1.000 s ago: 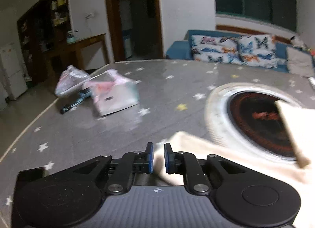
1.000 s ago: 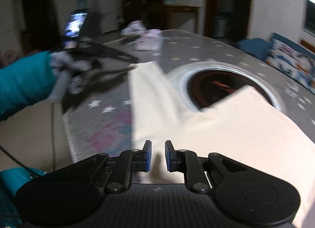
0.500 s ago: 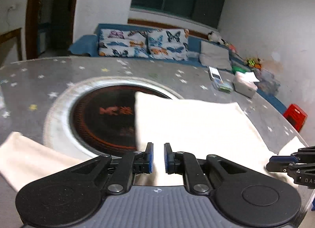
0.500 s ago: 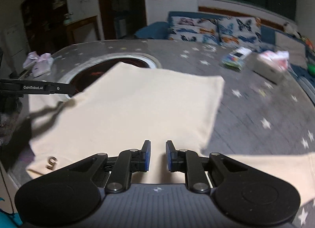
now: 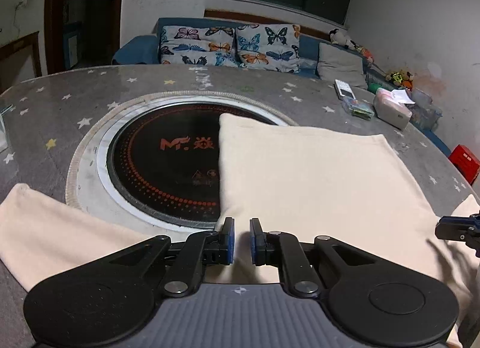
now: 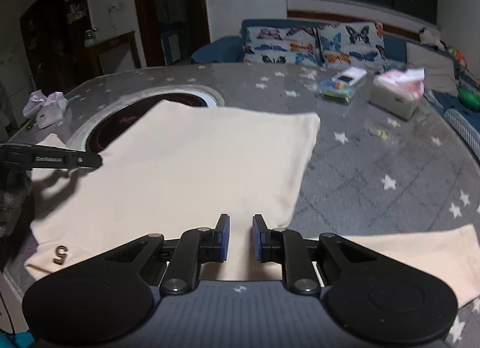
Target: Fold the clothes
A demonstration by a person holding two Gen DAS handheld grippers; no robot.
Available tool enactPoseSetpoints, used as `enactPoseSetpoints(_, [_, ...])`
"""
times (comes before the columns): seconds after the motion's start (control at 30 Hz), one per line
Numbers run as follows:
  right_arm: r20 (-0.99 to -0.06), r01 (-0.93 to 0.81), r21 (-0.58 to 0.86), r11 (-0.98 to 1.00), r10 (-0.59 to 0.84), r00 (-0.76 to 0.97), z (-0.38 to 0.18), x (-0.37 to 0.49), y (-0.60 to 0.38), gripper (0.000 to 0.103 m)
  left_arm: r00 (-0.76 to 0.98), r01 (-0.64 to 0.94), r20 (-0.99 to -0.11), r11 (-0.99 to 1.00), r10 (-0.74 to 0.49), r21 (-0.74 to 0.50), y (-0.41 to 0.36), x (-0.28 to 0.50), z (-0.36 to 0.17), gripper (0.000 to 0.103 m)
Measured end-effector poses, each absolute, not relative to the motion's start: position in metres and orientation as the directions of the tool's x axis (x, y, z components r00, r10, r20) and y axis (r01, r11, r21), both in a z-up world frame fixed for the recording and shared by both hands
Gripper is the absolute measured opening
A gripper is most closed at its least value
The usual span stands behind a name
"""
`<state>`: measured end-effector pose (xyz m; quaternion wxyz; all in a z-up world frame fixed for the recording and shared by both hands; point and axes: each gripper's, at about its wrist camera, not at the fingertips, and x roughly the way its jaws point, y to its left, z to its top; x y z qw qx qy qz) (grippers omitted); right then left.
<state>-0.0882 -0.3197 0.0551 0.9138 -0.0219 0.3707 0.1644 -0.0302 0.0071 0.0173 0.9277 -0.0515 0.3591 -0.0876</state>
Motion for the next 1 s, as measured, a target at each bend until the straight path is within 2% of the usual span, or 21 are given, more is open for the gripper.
enactPoseSetpoints(0.13, [-0.669, -0.293, 0.115, 0.949, 0.292, 0.684, 0.059, -0.097, -0.333, 0.016, 0.725, 0.126, -0.66, 0.981, -0.195, -0.151, 0.006, -0.031, 0.019, 0.012])
enactPoseSetpoints(0.27, [-0.632, -0.207, 0.099, 0.973, 0.222, 0.742, 0.072, -0.112, -0.359, 0.02, 0.73, 0.144, -0.654, 0.98, -0.199, -0.137, -0.003, -0.033, 0.024, 0.012])
enactPoseSetpoints(0.47, [-0.65, 0.018, 0.082, 0.996, 0.04, 0.759, 0.063, -0.129, -0.418, 0.02, 0.721, 0.26, -0.627, 0.954, -0.294, -0.149, -0.034, -0.05, 0.04, 0.013])
enactPoseSetpoints(0.57, [-0.658, 0.124, 0.072, 0.99, -0.046, 0.752, 0.057, -0.137, -0.446, 0.024, 0.698, 0.34, -0.62, 0.928, -0.358, -0.154, -0.057, -0.061, 0.045, 0.014])
enactPoseSetpoints(0.87, [-0.655, 0.332, 0.154, 0.931, -0.156, 0.74, 0.042, -0.149, -0.501, 0.026, 0.615, 0.493, -0.635, 0.856, -0.468, -0.155, -0.112, -0.085, 0.041, 0.014])
enactPoseSetpoints(1.0, [-0.644, 0.337, 0.165, 0.927, -0.158, 0.748, 0.039, -0.145, -0.504, 0.026, 0.602, 0.514, -0.641, 0.845, -0.477, -0.146, -0.122, -0.087, 0.038, 0.014])
